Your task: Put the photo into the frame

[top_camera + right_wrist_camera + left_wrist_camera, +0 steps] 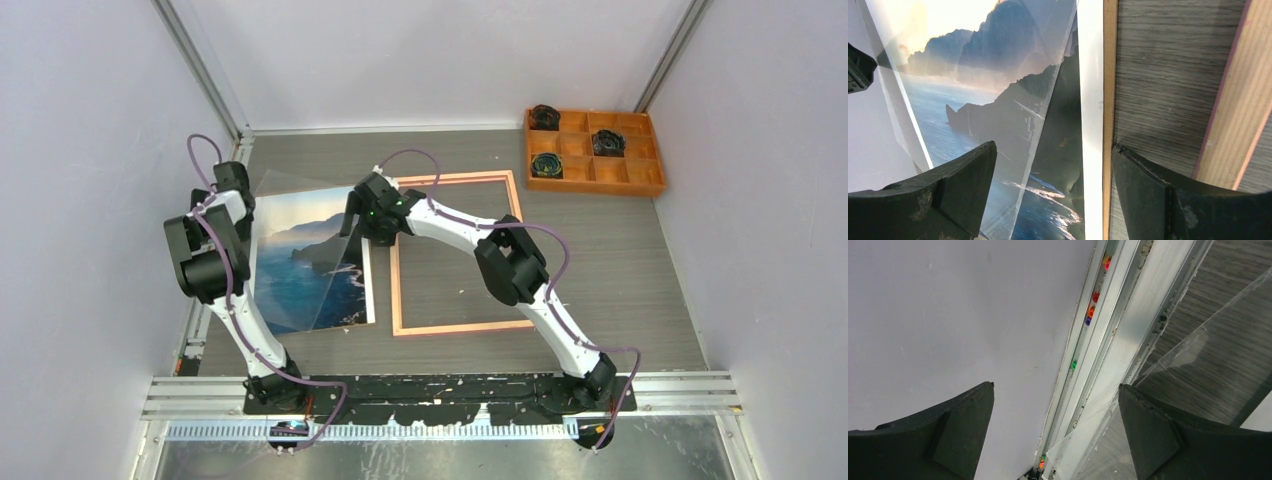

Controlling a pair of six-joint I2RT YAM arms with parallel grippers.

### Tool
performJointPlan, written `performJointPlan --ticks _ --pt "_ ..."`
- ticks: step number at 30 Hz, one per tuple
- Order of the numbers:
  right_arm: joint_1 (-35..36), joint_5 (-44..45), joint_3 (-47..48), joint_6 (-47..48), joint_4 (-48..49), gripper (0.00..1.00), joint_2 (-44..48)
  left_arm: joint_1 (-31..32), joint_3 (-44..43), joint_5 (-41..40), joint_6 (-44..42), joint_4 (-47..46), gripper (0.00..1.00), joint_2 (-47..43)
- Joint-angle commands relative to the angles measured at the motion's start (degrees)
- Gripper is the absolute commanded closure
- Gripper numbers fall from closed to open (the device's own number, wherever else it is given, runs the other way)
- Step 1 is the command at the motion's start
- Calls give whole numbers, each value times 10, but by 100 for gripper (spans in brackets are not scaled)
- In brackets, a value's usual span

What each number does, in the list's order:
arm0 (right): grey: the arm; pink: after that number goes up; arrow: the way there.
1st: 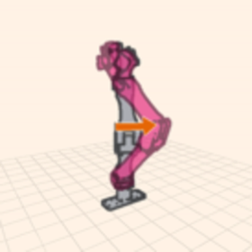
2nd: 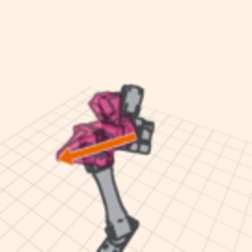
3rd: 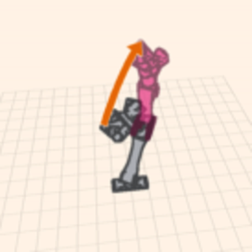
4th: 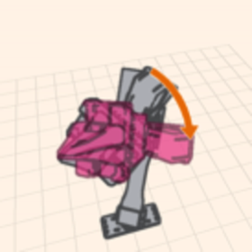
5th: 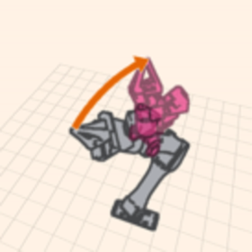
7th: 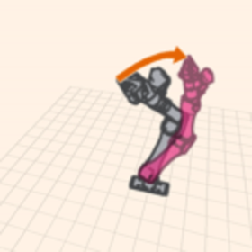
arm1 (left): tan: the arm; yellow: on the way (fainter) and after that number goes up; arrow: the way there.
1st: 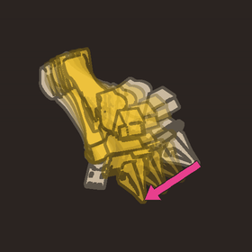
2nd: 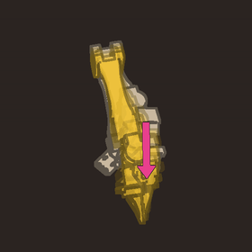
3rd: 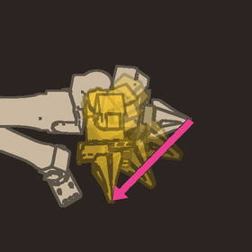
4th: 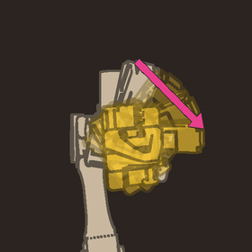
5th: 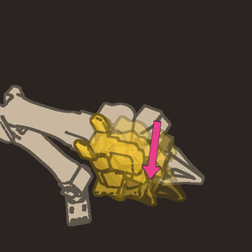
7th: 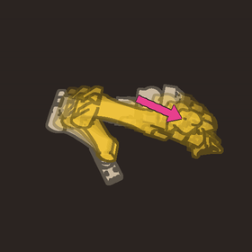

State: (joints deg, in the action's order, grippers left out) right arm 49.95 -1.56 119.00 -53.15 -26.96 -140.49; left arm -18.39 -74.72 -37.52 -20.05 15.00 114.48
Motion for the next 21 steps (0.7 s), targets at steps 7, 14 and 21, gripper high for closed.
performJointPlan --ticks 7,14,21 --pt "17 -46 -77 -64 30 12 3 14 0 112 48 98 5 6" --pt "44 -60 -79 -75 39 13 5 32 22 204 62 150 8 -17" --pt "6 -25 -117 -83 52 13 58 34 -3 257 56 206 9 -71"
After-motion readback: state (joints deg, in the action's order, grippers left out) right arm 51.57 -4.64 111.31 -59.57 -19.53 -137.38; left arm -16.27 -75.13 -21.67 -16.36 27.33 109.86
